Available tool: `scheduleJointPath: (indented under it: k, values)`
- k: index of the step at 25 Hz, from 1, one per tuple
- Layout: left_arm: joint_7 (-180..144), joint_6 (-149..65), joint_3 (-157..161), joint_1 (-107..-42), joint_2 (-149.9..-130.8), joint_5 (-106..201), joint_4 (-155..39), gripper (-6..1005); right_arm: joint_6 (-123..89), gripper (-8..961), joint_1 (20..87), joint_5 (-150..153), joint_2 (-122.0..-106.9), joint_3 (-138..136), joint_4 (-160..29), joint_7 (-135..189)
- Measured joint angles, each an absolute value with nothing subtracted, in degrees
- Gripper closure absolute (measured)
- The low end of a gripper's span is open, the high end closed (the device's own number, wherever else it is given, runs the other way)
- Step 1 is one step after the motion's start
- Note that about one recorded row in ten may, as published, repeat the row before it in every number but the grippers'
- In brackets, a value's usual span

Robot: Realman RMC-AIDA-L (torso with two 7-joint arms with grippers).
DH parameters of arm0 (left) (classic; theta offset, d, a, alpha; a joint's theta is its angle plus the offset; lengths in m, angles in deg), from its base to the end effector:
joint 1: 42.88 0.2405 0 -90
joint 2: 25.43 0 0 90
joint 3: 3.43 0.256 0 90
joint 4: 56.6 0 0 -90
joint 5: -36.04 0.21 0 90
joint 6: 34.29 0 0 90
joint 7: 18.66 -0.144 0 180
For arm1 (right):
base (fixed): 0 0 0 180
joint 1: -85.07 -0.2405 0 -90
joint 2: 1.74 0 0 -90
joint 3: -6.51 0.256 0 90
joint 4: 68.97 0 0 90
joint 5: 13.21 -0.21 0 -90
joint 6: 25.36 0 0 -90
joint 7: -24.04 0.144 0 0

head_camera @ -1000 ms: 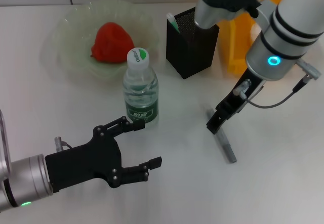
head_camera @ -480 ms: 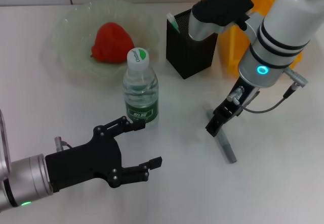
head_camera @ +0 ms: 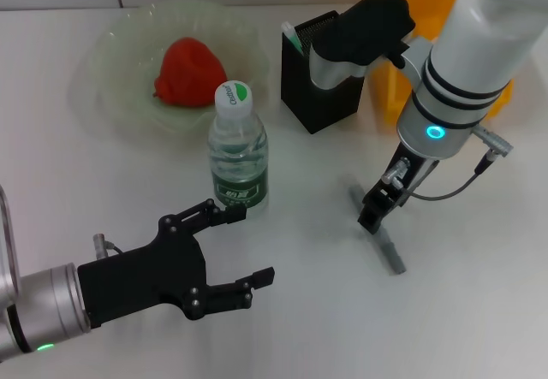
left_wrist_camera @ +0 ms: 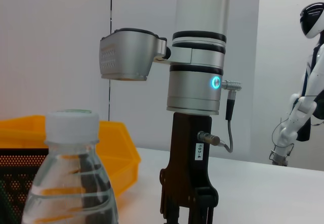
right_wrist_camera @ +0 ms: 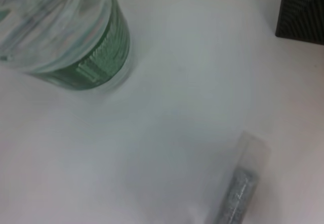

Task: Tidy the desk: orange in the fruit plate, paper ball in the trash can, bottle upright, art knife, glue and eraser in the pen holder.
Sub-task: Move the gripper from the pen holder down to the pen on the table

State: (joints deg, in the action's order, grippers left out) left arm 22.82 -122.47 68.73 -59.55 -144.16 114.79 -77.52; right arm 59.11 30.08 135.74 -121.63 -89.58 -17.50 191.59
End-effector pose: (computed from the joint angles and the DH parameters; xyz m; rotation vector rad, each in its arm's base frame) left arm -0.2871 0.2333 -0.0643 -2.6762 -0.2652 -0.9314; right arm 0.1466 0.3665 -0.0772 -2.4847 1.0453 -0.8880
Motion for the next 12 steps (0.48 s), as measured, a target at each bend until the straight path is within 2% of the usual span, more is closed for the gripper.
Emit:
scheduleJointPath:
  k: [10,12]
  values:
    - [22.82,-122.25,68.82,-59.32,-144.17,114.79,-77.45,139,58.90,475,29.95,135.77,-121.63,-89.56,-16.58,191.77]
    - [22.82,-122.25,68.82,-59.34,-144.17,114.79,-77.44,139,58.56,550,29.95,135.77,-121.63,-89.55,-16.70,191.83]
